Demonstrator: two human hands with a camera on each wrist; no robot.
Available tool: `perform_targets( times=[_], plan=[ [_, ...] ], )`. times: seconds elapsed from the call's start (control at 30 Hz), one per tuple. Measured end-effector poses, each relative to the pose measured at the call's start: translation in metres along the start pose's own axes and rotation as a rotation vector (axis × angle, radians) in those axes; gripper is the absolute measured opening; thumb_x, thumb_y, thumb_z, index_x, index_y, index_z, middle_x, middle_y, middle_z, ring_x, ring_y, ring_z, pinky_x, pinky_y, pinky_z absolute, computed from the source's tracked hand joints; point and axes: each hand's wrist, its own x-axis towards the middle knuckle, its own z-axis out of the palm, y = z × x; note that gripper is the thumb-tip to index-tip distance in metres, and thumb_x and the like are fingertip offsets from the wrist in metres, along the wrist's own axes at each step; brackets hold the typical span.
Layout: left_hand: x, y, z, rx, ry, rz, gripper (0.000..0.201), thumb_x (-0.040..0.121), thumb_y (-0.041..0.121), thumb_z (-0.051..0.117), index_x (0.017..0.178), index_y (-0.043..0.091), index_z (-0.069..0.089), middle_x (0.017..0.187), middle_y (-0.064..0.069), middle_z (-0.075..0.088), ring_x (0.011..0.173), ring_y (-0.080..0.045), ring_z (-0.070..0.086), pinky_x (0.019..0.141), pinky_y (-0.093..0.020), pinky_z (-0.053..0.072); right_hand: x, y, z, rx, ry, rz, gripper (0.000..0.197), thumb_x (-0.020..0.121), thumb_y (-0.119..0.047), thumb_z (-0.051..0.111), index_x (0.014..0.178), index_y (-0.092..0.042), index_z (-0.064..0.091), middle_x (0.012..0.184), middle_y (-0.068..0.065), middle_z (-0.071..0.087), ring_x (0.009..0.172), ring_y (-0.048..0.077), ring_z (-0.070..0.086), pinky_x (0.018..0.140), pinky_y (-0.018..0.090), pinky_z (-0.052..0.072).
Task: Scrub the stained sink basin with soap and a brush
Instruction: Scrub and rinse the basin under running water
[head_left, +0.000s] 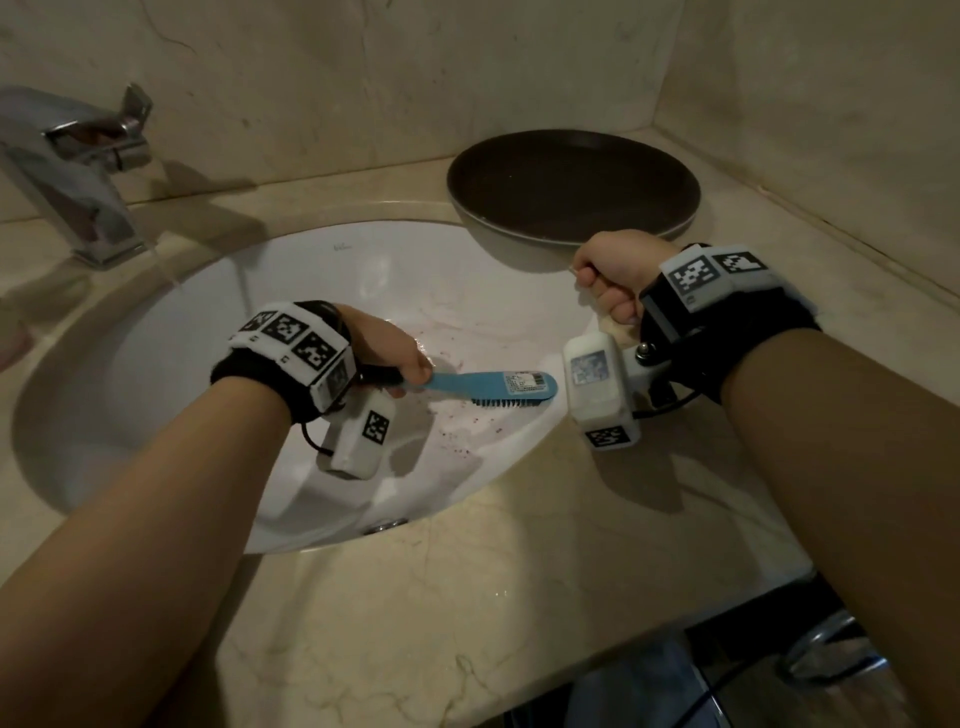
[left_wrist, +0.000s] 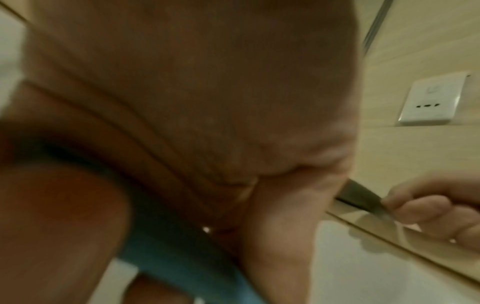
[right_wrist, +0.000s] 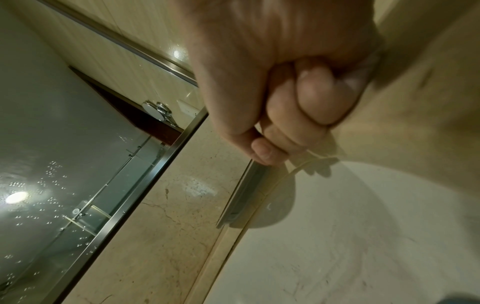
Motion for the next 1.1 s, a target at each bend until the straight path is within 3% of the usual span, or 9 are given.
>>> perform_targets(
  times=[0.17, 0.27, 0.33, 0.47, 0.6, 0.67, 0.77, 0.87, 1.1],
  plan=[
    [0.008, -0.023, 0.005, 0.013, 0.163, -0.110, 0.025, 0.087, 0.009, 0.049, 0.062, 0.008, 0.043, 0.047, -0.004, 0.050, 0.029, -0.004, 0.045, 0.032, -0.009, 0.031, 0.003, 0.000, 0.001, -0.024, -0.012, 0.002, 0.033, 0.090, -0.012, 0.035, 0.058, -0.017, 0.035, 0.024, -0.006, 0.029, 0.016, 0.007, 0.018, 0.027, 0.006, 0.014],
    [0.016, -0.038, -0.002, 0.183, 0.360, -0.212, 0.028, 0.099, 0.011, 0.033, 0.100, -0.002, 0.058, 0.114, -0.017, 0.059, 0.103, -0.019, 0.060, 0.080, -0.016, 0.047, 0.003, 0.000, 0.000, -0.022, -0.014, 0.003, 0.032, 0.091, -0.012, 0.035, 0.059, -0.016, 0.034, 0.023, -0.006, 0.028, 0.015, 0.007, 0.019, 0.027, 0.004, 0.014],
    [0.014, -0.039, -0.004, 0.161, 0.444, -0.267, 0.035, 0.100, 0.008, 0.030, 0.127, -0.007, 0.047, 0.131, -0.020, 0.050, 0.123, -0.026, 0.048, 0.101, -0.014, 0.034, 0.003, -0.001, 0.000, -0.009, -0.018, 0.006, 0.032, 0.091, -0.012, 0.035, 0.059, -0.016, 0.034, 0.023, -0.007, 0.028, 0.015, 0.006, 0.020, 0.027, 0.004, 0.014],
    [-0.003, -0.022, -0.003, -0.034, 0.158, -0.073, 0.017, 0.095, 0.012, 0.045, 0.081, 0.006, 0.052, 0.058, -0.002, 0.052, 0.050, -0.013, 0.048, 0.034, -0.008, 0.033, 0.003, 0.000, 0.000, -0.001, -0.012, 0.002, 0.034, 0.091, -0.012, 0.036, 0.058, -0.016, 0.034, 0.023, -0.006, 0.028, 0.015, 0.007, 0.019, 0.027, 0.005, 0.014],
    [0.000, -0.016, 0.010, 0.085, -0.146, -0.079, 0.021, 0.097, 0.011, 0.042, 0.088, -0.004, 0.055, 0.065, 0.001, 0.050, 0.048, -0.003, 0.049, 0.046, -0.011, 0.037, 0.002, 0.001, 0.001, -0.016, 0.006, -0.010, 0.035, 0.091, -0.013, 0.037, 0.056, -0.016, 0.036, 0.024, -0.005, 0.028, 0.016, 0.007, 0.019, 0.027, 0.005, 0.015],
    [0.002, -0.022, 0.013, 0.188, -0.092, -0.096, 0.027, 0.098, 0.009, 0.038, 0.114, -0.006, 0.054, 0.078, -0.002, 0.047, 0.066, -0.011, 0.047, 0.052, -0.011, 0.034, 0.002, 0.001, 0.001, -0.014, 0.005, -0.019, 0.035, 0.091, -0.013, 0.037, 0.056, -0.015, 0.036, 0.023, -0.006, 0.028, 0.016, 0.007, 0.019, 0.027, 0.006, 0.014],
    [0.003, -0.036, 0.009, 0.164, 0.033, -0.162, 0.016, 0.095, 0.009, 0.043, 0.101, 0.002, 0.057, 0.077, -0.003, 0.046, 0.065, -0.012, 0.043, 0.052, -0.011, 0.040, 0.002, 0.000, 0.001, -0.014, -0.001, -0.021, 0.034, 0.092, -0.013, 0.036, 0.058, -0.016, 0.036, 0.023, -0.007, 0.028, 0.015, 0.007, 0.019, 0.027, 0.005, 0.015],
    [0.005, -0.047, 0.006, 0.253, 0.213, -0.249, 0.036, 0.100, 0.012, 0.036, 0.131, 0.000, 0.048, 0.106, -0.008, 0.045, 0.098, -0.017, 0.043, 0.083, -0.021, 0.041, 0.003, 0.000, 0.000, -0.034, 0.001, -0.020, 0.034, 0.091, -0.013, 0.036, 0.057, -0.016, 0.036, 0.023, -0.006, 0.027, 0.015, 0.007, 0.020, 0.028, 0.005, 0.015],
    [0.006, -0.049, -0.004, 0.138, 0.269, -0.166, 0.011, 0.090, 0.009, 0.048, 0.091, 0.002, 0.057, 0.082, -0.016, 0.053, 0.070, -0.028, 0.054, 0.049, -0.020, 0.034, 0.004, 0.000, 0.000, -0.041, -0.002, -0.030, 0.034, 0.090, -0.012, 0.036, 0.057, -0.015, 0.035, 0.023, -0.006, 0.028, 0.015, 0.008, 0.020, 0.027, 0.005, 0.016]
  ],
)
